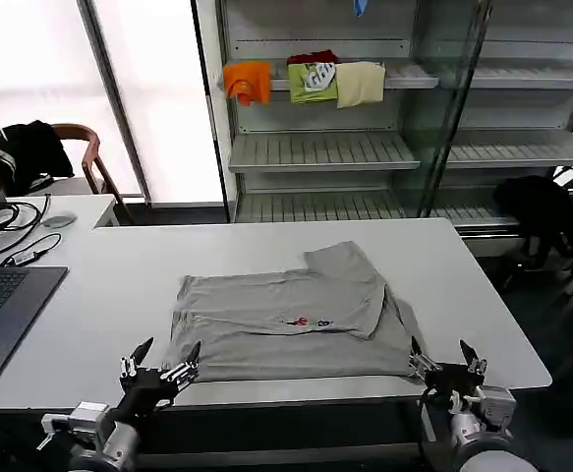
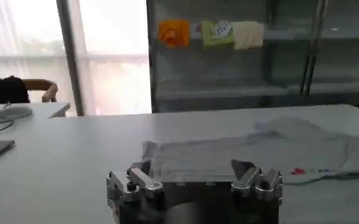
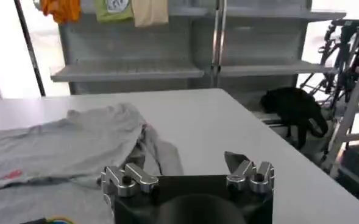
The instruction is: Fold and organize the clothes.
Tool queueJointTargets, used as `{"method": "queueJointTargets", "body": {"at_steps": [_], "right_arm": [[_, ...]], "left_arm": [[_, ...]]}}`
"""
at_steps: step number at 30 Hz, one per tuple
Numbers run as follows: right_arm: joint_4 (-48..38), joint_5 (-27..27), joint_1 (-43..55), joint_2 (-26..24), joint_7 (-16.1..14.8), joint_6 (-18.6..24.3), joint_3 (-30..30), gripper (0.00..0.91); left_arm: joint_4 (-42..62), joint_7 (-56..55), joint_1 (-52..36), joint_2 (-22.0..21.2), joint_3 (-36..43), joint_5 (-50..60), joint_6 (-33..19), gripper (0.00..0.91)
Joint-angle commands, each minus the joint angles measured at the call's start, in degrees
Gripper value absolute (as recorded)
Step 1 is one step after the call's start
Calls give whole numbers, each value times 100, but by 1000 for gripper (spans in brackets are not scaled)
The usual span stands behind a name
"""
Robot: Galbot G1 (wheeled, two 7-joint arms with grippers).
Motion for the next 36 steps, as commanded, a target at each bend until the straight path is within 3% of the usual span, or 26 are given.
{"method": "queueJointTargets", "body": {"at_steps": [1, 11, 15, 24, 31, 36], "right_arm": [[164, 136, 268, 26, -60, -59, 212, 907], [-1051, 196, 1971, -162, -890, -64, 101, 907], [-1770, 191, 2941, -307, -1029, -66, -357, 907], [-3792, 198, 5130, -71, -1191, -72, -1606, 907], [-5307, 151, 6329, 463, -1528, -60, -2057, 907], [-6297, -322, 6744, 912, -1658, -64, -2240, 907]], "left_arm": [[-314, 1, -247, 128, -193, -263, 15, 907], [624, 248, -1504, 774, -150, -413, 3, 907], [1149, 343, -2053, 1125, 43, -508, 3, 907], [2745, 599, -3600, 1801, 792, -1081, 12, 907], [3983, 711, -4534, 1777, 1219, -1330, 9, 907], [4847, 751, -5002, 1485, 1369, -1400, 14, 907]]}}
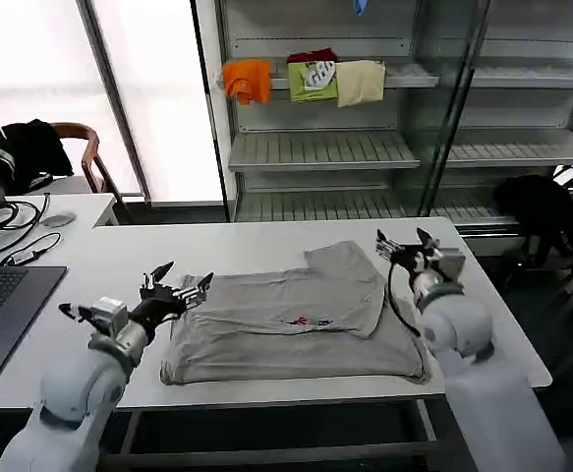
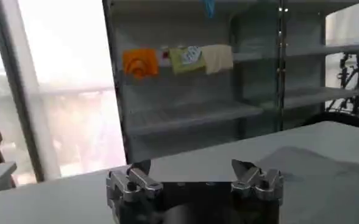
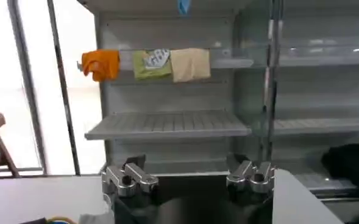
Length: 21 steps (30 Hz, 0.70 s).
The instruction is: Fold and organize the clothes.
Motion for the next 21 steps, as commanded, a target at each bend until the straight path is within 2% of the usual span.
{"method": "queueJointTargets", "body": {"at_steps": [1, 6, 12, 21], "right_arm": [[-2363, -430, 1674, 675, -347, 0, -650, 907], [-3693, -732, 2007, 1080, -581, 13, -598, 907], [-4721, -1117, 2309, 1468, -851, 286, -477, 907], [-5112, -1180, 2246, 1590, -964, 431, -464, 907]], "left_arm": [[2421, 175, -1734, -91, 605, -299, 6, 907], [3040, 224, -2030, -267, 727, -118, 3, 907], [3630, 241, -2252, -487, 782, 35, 2, 907], [3729, 227, -2132, -549, 753, 158, 2, 907]]}}
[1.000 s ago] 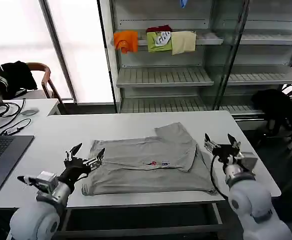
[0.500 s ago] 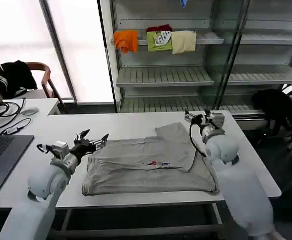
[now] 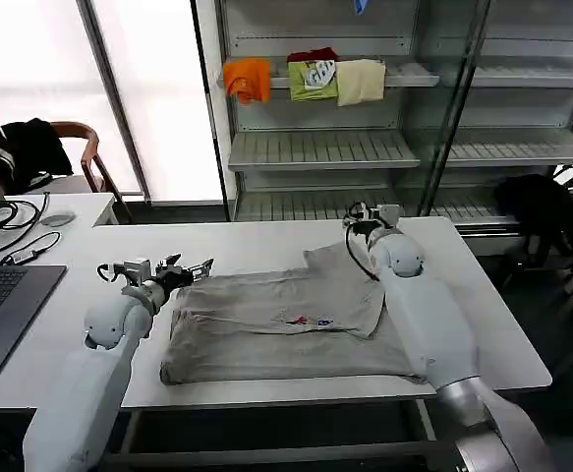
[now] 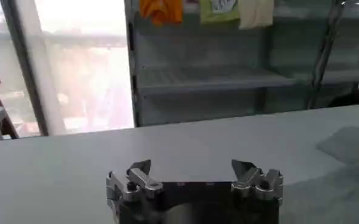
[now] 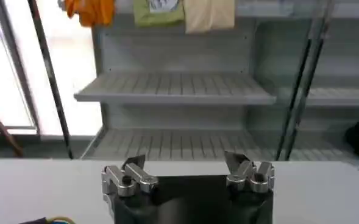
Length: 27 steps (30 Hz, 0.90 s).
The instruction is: Fold and organize the clothes.
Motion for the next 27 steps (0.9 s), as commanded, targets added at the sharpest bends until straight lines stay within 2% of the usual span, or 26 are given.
{"method": "queueJointTargets", "body": {"at_steps": [1, 27], "right_arm": [[-1226, -257, 372, 339, -186, 169, -74, 907], [-848, -266, 1, 424, -40, -43, 84, 907]], "left_arm": [[806, 24, -275, -150, 90, 126, 0, 907], [403, 37, 218, 4, -41, 164, 2, 907]]}}
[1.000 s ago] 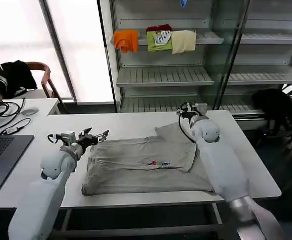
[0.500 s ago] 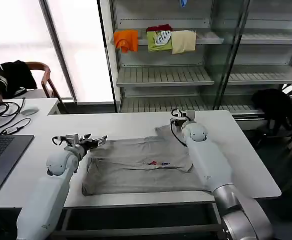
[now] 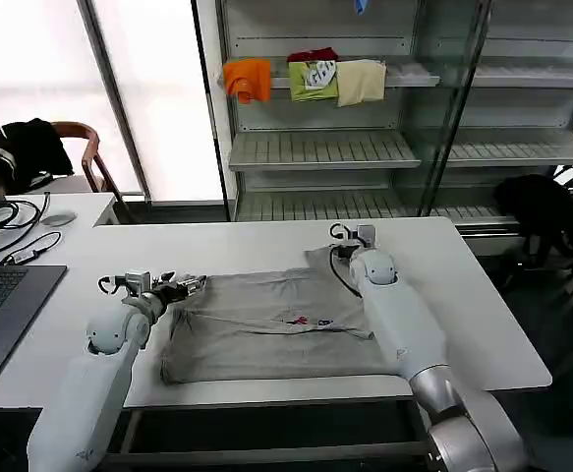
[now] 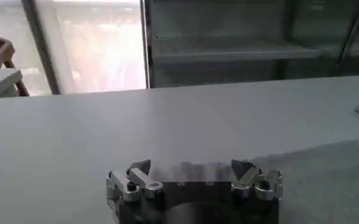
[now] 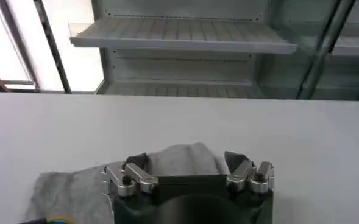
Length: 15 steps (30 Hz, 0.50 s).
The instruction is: Fold and organize the clothes.
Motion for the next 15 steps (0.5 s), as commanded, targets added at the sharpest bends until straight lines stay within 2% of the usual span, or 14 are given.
{"method": "queueJointTargets", "body": {"at_steps": [1, 3, 4, 5, 6, 7, 8, 9, 10, 15], "right_arm": [[-6, -21, -37, 35, 6, -38, 22, 907], [10, -19, -62, 36, 13, -41, 32, 907], [26, -20, -84, 39, 14, -42, 36, 907], [45, -22, -105, 39, 15, -41, 35, 907], [64, -30, -124, 42, 17, -41, 34, 816], [82, -42, -147, 41, 16, -41, 34, 685], [96, -43, -166, 42, 16, -41, 29, 302], [108, -43, -179, 41, 20, -40, 26, 101], [117, -36, -191, 41, 31, -43, 26, 0], [239, -8, -256, 33, 61, -88, 20, 0]], "left_arm": [[33, 8, 77, -9, 4, 19, 0, 907], [38, 7, 93, -5, 8, 37, 1, 907], [56, 12, 97, -5, 5, 43, -1, 836], [70, 17, 100, -3, -2, 41, 0, 715], [89, 21, 103, 1, -4, 41, -1, 373], [104, 23, 110, 6, -3, 43, -2, 181], [108, 24, 119, 10, -5, 42, -3, 20], [105, 19, 128, 15, -5, 43, -3, 20], [96, 22, 144, 27, -2, 42, -1, 20], [-38, 20, 250, 30, 25, 40, -1, 20]]}}
